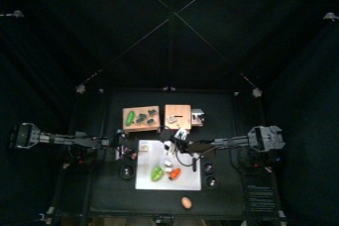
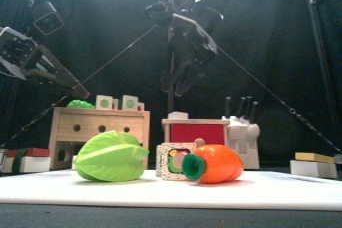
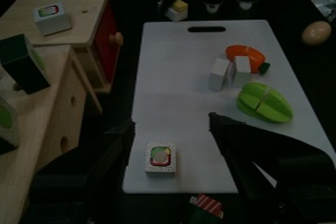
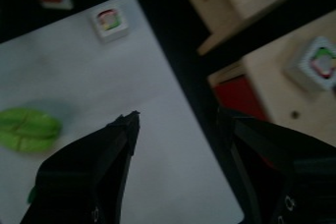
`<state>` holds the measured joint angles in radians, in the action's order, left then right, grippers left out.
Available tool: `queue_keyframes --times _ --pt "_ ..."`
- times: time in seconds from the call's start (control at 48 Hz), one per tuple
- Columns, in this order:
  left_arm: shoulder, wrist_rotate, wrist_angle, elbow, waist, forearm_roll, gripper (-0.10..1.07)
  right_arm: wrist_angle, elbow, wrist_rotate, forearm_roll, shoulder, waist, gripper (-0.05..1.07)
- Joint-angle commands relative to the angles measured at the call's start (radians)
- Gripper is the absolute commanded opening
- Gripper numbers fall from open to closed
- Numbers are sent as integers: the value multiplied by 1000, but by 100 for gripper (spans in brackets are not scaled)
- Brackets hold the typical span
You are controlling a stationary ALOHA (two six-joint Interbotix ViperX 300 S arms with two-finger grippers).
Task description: Grab sushi piece
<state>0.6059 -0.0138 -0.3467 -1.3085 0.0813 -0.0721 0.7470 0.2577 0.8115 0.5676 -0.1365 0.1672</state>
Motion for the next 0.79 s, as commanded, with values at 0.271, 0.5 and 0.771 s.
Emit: queue_keyframes --times 0.271,0.5,0.771 --pt "0 0 -6 18 -2 2 95 -12 -49 3 -101 -95 29 95" --pt "0 0 -5 18 -2 3 95 -64 -51 5 -109 -121 15 95" --pt "0 0 -3 17 -2 2 95 -103 -41 5 -110 -127 -26 95"
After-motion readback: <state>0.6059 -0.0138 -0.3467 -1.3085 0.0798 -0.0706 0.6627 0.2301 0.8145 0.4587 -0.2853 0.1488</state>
